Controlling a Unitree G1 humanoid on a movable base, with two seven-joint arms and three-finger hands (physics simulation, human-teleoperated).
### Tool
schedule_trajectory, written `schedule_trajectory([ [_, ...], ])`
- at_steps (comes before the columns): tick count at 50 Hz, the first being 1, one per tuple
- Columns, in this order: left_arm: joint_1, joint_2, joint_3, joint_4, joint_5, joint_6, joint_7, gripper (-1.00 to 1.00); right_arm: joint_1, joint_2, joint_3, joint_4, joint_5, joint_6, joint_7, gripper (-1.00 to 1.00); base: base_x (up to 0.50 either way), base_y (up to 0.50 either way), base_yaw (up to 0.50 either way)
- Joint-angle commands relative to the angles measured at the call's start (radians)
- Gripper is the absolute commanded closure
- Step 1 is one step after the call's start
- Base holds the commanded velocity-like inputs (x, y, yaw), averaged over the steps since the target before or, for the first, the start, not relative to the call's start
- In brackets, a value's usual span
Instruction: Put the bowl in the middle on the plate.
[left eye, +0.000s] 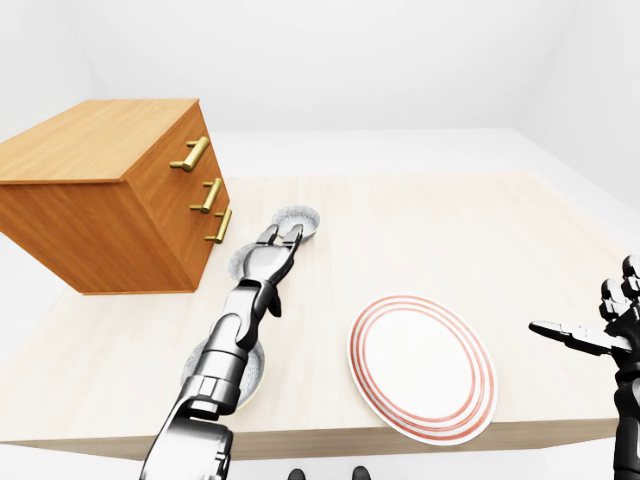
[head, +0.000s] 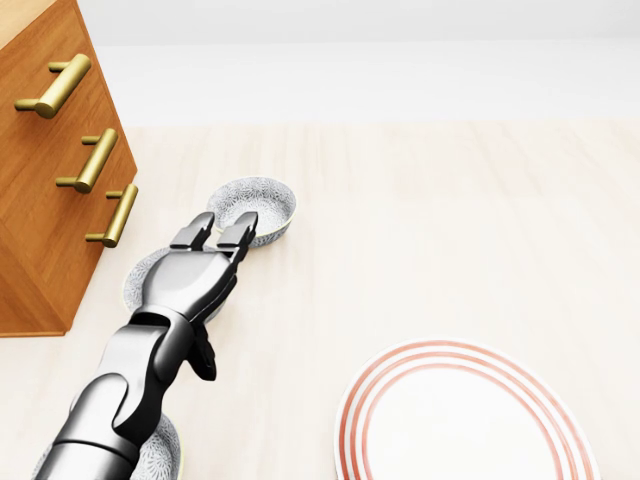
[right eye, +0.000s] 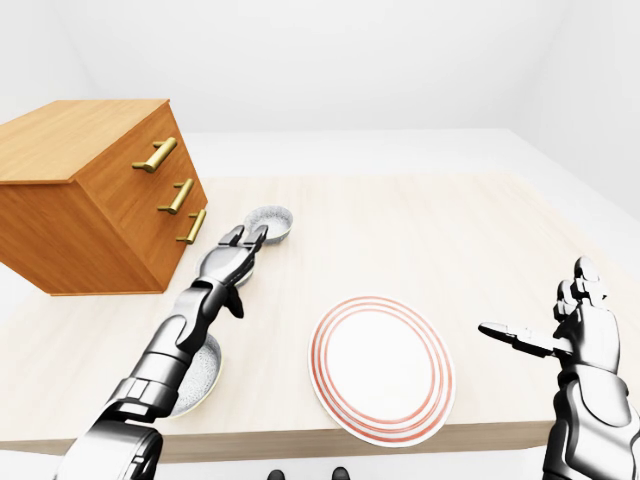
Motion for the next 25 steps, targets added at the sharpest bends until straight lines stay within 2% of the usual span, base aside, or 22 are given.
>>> schedule_trajectory([
  [1,-0.007,-0.002,-0.002,0.009,0.001,0.0,0.004,-1.0,0.0,0.001,0.0,-0.002,-0.001,0.0,0.0,-1.0,0.0,0.0,0.0],
  [8,-0.022,0.005,0.0,0.019,0.009,0.0,-0.001,-1.0,0.001,0.002,-0.002,-0.008,-0.001,0.0,0.001,-1.0,0.0,0.0,0.0],
  [11,-0.065,0.013,-0.005,0.131,0.022,0.0,0.064,-1.0,0.0,0.002,-0.002,-0.008,-0.002,0.0,0.001,-1.0,0.0,0.0,0.0],
  [25,-0.065,0.007,-0.008,0.131,0.02,0.0,0.064,-1.0,-0.003,0.0,0.001,0.009,-0.002,0.0,0.001,-1.0,0.0,0.0,0.0],
])
